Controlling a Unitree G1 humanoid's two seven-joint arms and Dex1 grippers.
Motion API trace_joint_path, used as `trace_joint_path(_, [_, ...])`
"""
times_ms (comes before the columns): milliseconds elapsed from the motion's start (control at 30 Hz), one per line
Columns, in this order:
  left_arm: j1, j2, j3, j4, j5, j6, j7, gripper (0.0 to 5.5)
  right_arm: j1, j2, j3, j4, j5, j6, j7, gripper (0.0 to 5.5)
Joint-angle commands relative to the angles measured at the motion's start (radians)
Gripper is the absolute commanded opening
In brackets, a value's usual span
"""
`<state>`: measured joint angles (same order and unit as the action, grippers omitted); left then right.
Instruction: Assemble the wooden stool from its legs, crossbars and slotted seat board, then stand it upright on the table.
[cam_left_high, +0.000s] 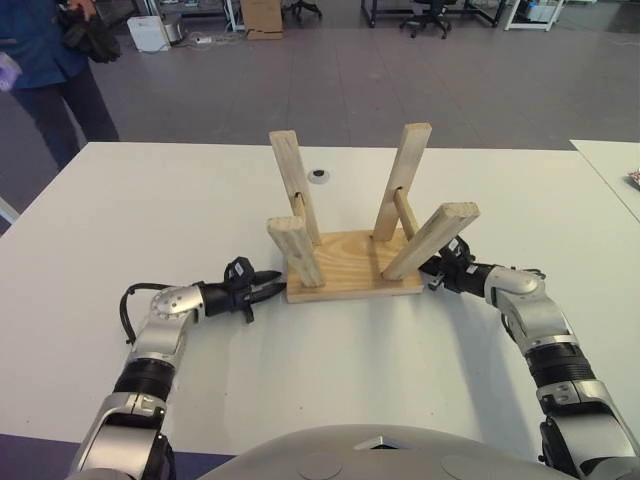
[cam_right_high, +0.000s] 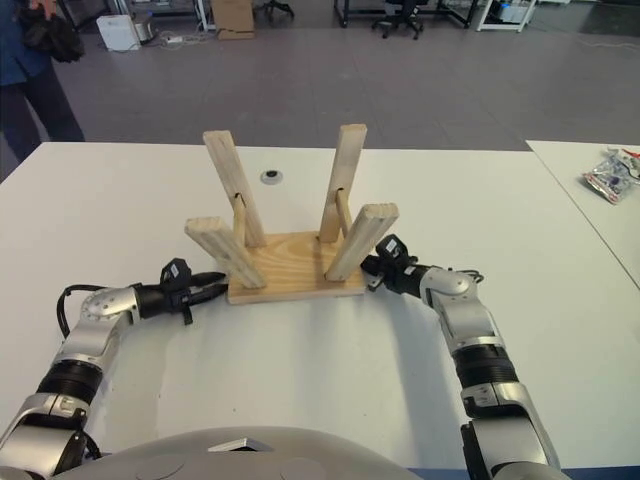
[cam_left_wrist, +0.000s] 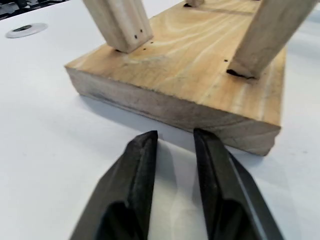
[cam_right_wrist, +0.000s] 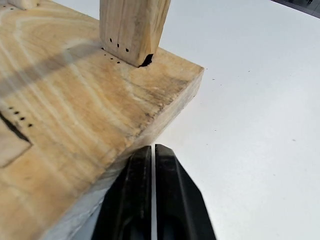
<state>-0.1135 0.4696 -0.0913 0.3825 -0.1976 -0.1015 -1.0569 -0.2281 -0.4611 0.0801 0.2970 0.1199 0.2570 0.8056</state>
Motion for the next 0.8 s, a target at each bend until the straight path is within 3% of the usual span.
trace_joint_path(33, [0.029, -0.018, -0.03, -0.03, 0.006, 0.023, 0.006, 0.49, -0.012, 0.048, 0.049, -0.069, 0.031, -0.009, 0.049, 0.0])
trace_joint_path(167, [0.054, 0.019, 0.012, -0.023, -0.003, 0.016, 0.018, 0.02, 0.005, -0.014, 0.015, -0.067, 0.032, -0.01, 0.068, 0.0])
trace_joint_path(500, [0.104, 0.08, 0.051, -0.036, -0.018, 0.011, 0.013, 0.02, 0.138, -0.112, -0.019, -0.2, 0.092, 0.054, 0.155, 0.0])
trace_joint_path(800, [0.068, 0.066, 0.012, -0.076, -0.013, 0.024, 0.006, 0.02, 0.177, -0.128, -0.019, -0.237, 0.104, 0.082, 0.163, 0.0])
